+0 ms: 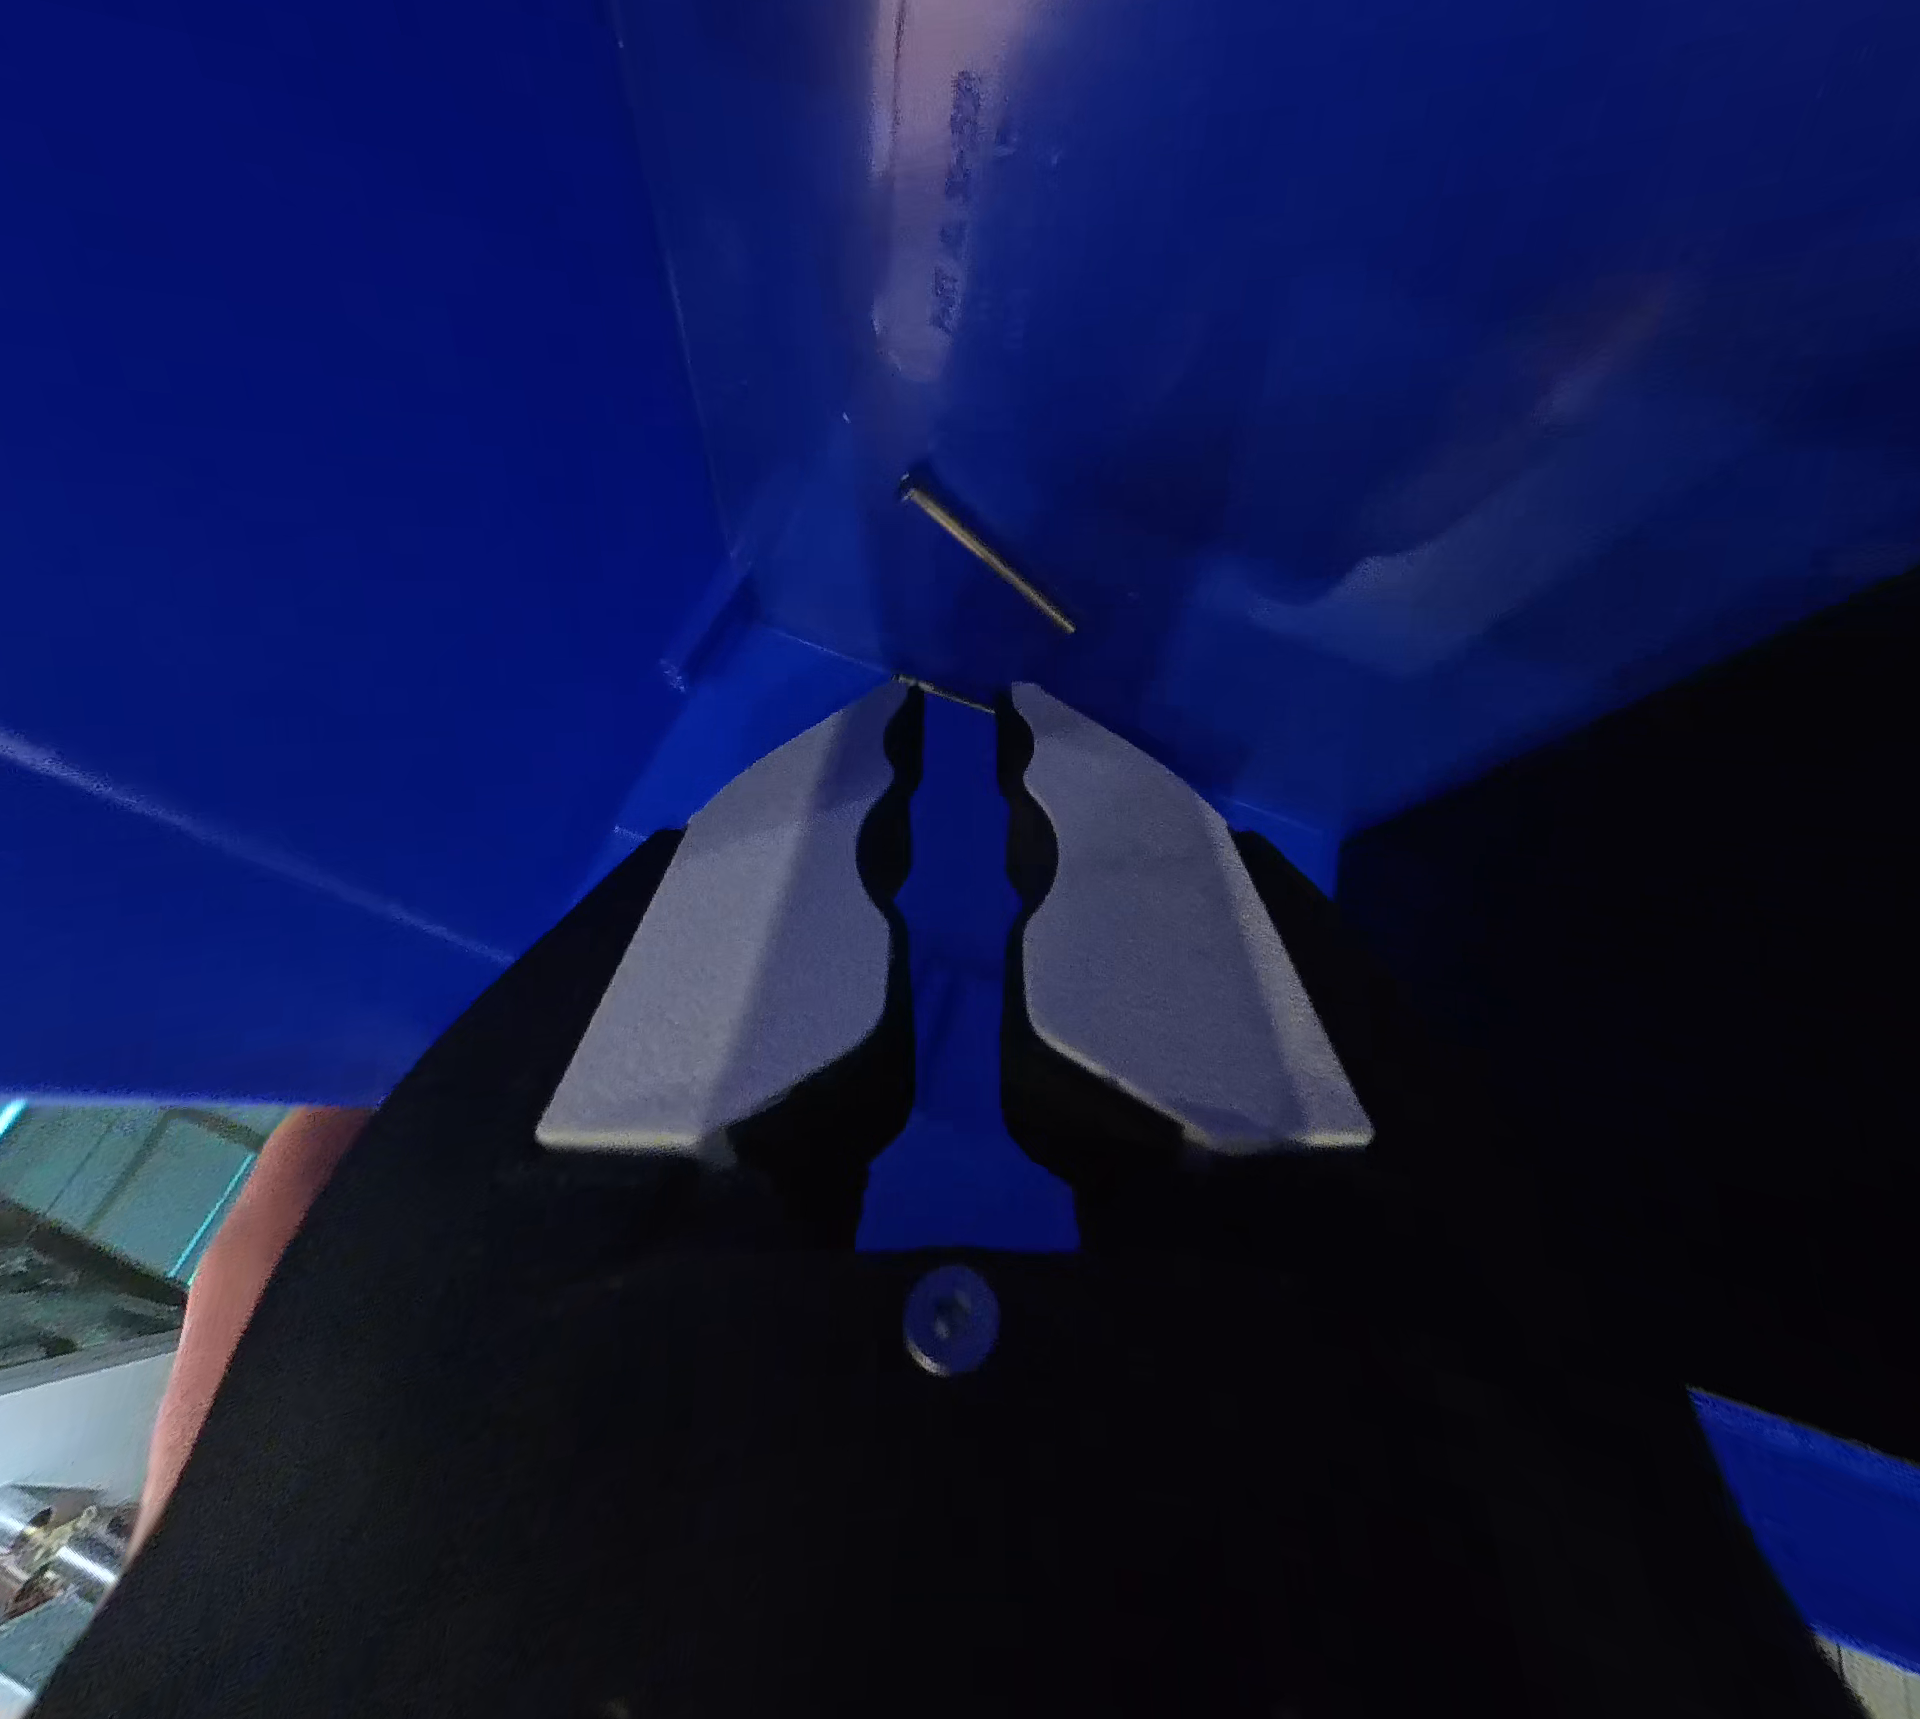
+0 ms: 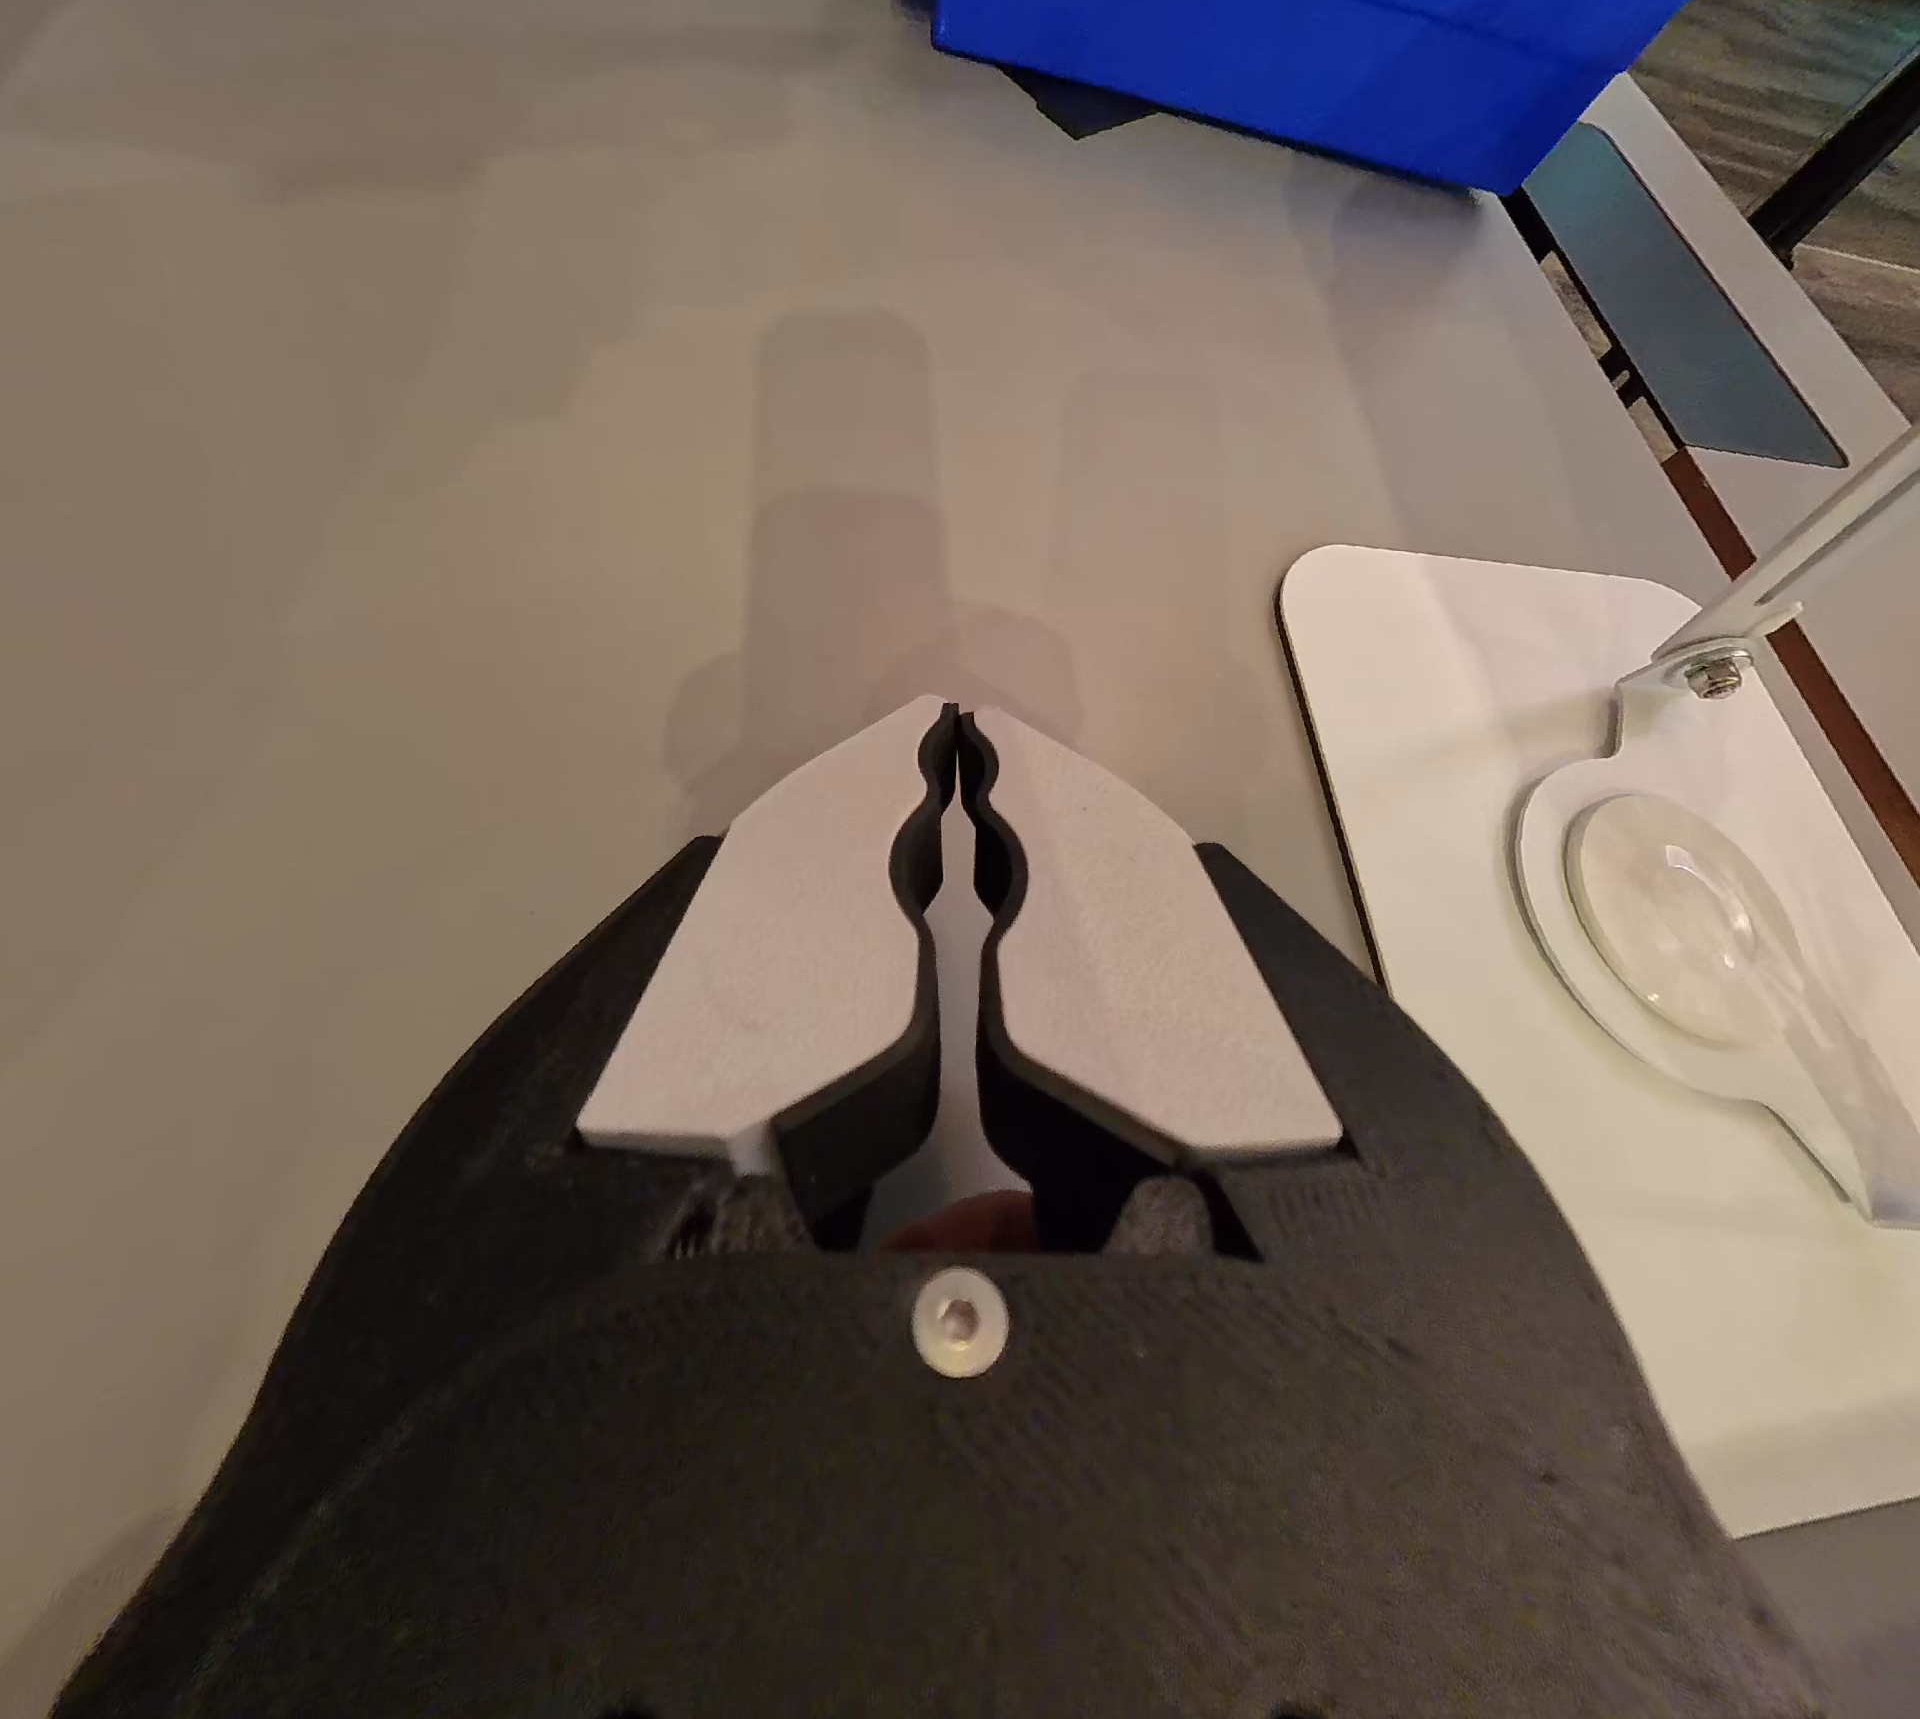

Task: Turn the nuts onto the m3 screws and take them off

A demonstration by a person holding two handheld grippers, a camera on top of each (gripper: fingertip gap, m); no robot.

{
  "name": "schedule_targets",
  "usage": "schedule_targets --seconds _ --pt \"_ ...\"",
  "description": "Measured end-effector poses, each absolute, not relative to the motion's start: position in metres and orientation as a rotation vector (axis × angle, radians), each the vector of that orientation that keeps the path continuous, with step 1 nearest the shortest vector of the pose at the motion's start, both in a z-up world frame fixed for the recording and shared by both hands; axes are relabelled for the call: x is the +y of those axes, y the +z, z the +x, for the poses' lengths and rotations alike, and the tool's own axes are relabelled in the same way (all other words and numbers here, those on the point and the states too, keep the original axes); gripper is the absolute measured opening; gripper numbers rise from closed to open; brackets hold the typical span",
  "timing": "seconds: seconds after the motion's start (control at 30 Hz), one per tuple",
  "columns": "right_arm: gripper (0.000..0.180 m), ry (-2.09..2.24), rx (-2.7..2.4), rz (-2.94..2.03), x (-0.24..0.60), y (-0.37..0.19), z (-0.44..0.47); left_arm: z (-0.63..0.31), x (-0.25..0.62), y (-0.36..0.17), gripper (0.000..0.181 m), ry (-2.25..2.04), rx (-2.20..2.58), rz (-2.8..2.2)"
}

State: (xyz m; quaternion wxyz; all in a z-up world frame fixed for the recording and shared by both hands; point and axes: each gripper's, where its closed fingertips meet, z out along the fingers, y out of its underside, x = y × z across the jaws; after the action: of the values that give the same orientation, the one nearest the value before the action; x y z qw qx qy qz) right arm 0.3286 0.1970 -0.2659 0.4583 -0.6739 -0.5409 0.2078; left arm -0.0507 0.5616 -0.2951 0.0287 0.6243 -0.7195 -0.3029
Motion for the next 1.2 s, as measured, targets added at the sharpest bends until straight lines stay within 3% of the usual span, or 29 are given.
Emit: schedule_targets --seconds 0.43,0.77,1.2 --pt "0.0 0.504 -1.341 -1.658 0.196 -0.267 0.328 -0.031 0.552 -0.294 0.013 -0.836 -2.273 1.993" --pt "0.0 0.503 -1.343 -1.659 0.196 -0.267 0.328 -0.007 0.509 -0.285 0.012 -0.357 -2.259 2.094" --pt "0.0 0.515 -1.334 -1.663 0.197 -0.266 0.329 -0.009 0.495 -0.303 0.013 -0.214 -2.126 1.983"
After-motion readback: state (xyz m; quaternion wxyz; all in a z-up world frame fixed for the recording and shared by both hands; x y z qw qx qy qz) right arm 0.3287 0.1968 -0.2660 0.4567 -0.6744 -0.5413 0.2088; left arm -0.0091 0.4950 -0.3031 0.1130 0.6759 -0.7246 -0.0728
